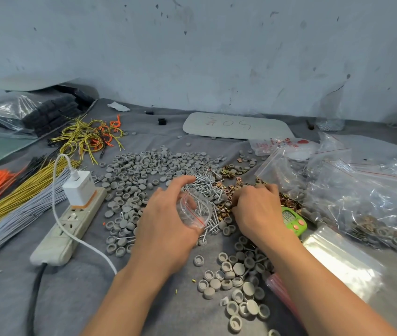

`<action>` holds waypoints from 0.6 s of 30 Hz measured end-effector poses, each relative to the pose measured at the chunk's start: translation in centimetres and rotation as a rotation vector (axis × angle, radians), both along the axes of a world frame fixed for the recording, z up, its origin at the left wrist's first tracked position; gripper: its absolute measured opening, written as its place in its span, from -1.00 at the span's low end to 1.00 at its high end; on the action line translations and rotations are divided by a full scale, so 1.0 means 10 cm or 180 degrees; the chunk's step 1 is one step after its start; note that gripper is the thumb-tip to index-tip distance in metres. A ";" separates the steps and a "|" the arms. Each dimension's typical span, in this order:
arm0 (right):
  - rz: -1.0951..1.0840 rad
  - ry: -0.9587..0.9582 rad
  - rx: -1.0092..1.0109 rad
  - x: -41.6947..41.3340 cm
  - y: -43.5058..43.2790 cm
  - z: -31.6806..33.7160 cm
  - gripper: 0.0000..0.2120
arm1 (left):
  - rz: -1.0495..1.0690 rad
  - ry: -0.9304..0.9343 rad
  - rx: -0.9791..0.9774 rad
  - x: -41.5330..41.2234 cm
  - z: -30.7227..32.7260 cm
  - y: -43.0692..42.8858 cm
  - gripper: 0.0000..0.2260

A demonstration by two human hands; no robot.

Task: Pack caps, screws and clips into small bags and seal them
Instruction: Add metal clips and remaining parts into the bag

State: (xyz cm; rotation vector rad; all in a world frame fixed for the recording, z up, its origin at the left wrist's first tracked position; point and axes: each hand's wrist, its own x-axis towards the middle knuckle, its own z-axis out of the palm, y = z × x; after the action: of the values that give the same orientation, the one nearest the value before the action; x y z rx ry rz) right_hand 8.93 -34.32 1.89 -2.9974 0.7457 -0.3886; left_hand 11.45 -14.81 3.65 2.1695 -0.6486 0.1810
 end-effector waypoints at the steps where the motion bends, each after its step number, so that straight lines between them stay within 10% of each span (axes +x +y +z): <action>1: -0.0018 -0.0017 -0.0031 0.00 0.01 0.01 -0.84 | -0.0005 -0.0002 -0.0003 0.00 0.00 0.00 -0.27; 18: -0.0122 0.0155 -0.0029 -0.02 0.05 0.09 -0.77 | 0.0004 0.0078 0.0077 0.00 -0.02 0.02 -0.22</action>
State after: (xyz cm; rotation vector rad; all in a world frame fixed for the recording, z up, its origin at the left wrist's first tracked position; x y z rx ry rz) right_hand 8.73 -33.82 2.75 -3.0152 0.8087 -0.3220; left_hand 11.48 -14.58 3.43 2.1921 -0.6384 0.1476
